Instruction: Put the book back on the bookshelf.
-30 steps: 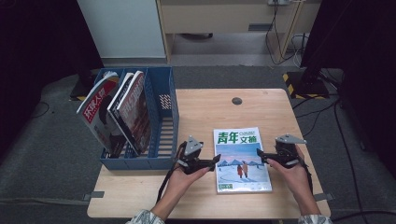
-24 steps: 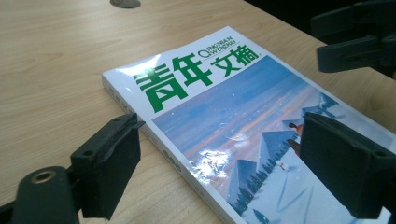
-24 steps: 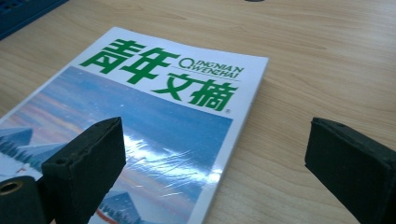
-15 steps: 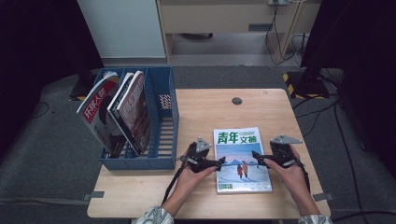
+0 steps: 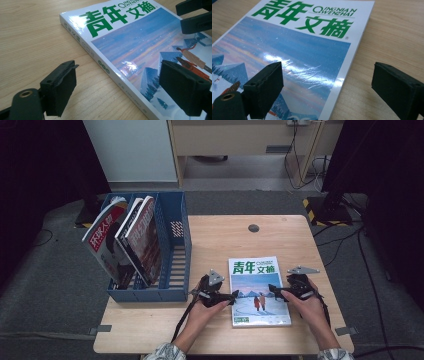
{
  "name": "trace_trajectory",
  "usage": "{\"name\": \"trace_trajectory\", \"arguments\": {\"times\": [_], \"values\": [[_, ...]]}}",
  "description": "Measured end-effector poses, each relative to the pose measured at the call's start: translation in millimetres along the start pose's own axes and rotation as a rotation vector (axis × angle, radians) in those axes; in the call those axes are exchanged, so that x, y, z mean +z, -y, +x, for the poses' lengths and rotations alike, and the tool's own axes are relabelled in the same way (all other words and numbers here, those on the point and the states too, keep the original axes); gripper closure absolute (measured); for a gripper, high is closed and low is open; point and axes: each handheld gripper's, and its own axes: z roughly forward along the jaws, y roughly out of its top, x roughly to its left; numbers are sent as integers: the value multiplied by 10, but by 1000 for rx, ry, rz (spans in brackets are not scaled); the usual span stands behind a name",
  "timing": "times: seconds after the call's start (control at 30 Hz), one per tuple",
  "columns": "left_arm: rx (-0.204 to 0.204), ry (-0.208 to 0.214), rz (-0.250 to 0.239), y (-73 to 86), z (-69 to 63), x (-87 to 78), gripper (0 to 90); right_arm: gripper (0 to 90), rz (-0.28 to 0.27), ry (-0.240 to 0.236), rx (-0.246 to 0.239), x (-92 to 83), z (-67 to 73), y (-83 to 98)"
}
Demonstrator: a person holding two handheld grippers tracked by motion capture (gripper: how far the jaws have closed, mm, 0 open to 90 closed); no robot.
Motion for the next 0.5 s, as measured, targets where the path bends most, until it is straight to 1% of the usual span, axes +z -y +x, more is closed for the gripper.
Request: {"name": "trace_trajectory", "arguments": {"times": [0.07,0.13,0.17,0.2,0.23,0.27,0.3,0.33,0.37,0.4,0.43,0.47,0.5], "values": [[0,-1,3,9,-10,7,146,94,15,-10,-3,16,-4,8],[5,2,6,14,-17,11,164,92,26,-20,9,36,3,15],[5,0,5,11,-15,7,169,90,35,-26,-1,44,2,20],[6,-12,-7,5,-14,-6,184,89,34,-30,6,56,14,22],[9,-15,-11,1,-12,-12,226,85,43,-36,3,68,22,28],[11,-18,-11,-1,-9,-17,240,84,43,-40,6,72,26,28],[1,-20,-13,-3,-10,-16,246,84,37,-45,18,78,33,26],[-9,-17,-10,-3,-10,-15,254,82,38,-45,14,85,29,28],[-10,-12,0,-2,-9,-14,268,82,38,-48,19,92,27,30],[-10,-10,0,1,-15,-9,296,81,36,-55,30,101,28,32],[0,-10,8,4,-23,-3,303,79,38,-61,36,103,29,33],[5,-8,15,7,-33,5,306,77,40,-64,28,106,24,36],[4,-4,16,9,-40,13,305,77,33,-68,39,110,33,33]]}}
